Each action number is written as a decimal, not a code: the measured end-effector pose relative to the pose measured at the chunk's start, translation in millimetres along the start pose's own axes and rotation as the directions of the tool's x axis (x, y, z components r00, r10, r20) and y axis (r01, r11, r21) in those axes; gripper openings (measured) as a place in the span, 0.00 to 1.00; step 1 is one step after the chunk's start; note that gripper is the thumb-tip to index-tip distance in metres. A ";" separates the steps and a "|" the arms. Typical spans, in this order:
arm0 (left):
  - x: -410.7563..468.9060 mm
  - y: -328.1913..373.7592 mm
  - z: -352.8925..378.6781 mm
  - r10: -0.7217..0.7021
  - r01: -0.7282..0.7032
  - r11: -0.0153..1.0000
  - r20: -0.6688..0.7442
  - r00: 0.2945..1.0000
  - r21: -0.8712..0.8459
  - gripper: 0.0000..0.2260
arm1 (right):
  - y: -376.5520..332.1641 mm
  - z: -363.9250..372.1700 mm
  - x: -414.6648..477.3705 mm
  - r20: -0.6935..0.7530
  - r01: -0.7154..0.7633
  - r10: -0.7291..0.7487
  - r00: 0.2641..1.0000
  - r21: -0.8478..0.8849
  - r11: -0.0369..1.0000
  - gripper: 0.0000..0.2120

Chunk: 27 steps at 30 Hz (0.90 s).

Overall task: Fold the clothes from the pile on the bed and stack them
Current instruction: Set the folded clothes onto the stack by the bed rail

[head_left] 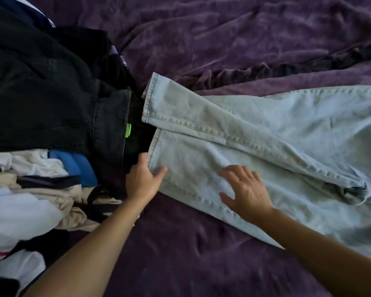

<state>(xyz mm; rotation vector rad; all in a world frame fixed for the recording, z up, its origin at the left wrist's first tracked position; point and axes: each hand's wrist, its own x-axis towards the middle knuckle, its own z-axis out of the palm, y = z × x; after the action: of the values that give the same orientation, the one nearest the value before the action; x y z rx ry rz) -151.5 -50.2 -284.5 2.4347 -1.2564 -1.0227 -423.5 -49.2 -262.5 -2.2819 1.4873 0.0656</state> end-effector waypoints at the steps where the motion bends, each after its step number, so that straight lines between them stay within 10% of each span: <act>1: -8.2 -2.6 3.8 0.003 -0.003 1.000 0.037 0.999 0.005 0.16 | -1.7 11.1 -5.8 0.127 -0.010 0.015 0.992 -0.044 0.999 0.31; 6: -34.5 -12.8 -32.9 0.011 0.005 0.993 0.140 0.990 -0.115 0.09 | -10.5 19.7 -15.8 0.180 0.026 -0.023 0.983 -0.015 1.000 0.38; 12: -109.4 -52.9 -66.1 -0.393 0.087 0.860 0.543 0.742 0.503 0.30 | -24.3 11.6 -58.2 0.512 0.155 -0.203 0.834 0.135 0.979 0.36; 15: -103.1 -41.1 -65.6 -0.236 -0.055 0.769 0.364 0.901 0.636 0.21 | -16.1 1.6 -57.1 0.404 0.166 -0.220 0.888 0.163 0.973 0.24; 19: -32.9 4.1 -48.9 0.220 -0.167 0.939 -0.149 0.964 0.301 0.17 | 22.6 -16.4 -12.4 -0.037 0.048 -0.049 0.998 -0.037 0.998 0.29; 24: 55.9 60.9 -6.0 -0.194 0.115 0.857 -0.107 0.975 -0.502 0.32 | 68.4 -8.2 18.9 0.111 -0.156 0.190 0.976 -0.264 0.952 0.28; 27: 57.9 61.4 1.9 -0.145 0.102 0.932 -0.099 0.984 -0.349 0.14 | 71.7 -4.3 14.4 0.005 -0.235 0.237 0.971 -0.109 0.966 0.13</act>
<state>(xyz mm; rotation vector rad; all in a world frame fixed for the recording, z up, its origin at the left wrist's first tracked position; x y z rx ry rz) -168.8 -132.8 -284.6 2.2852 -0.8139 -1.0075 -481.6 -87.9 -284.9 -2.1664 1.7794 0.2399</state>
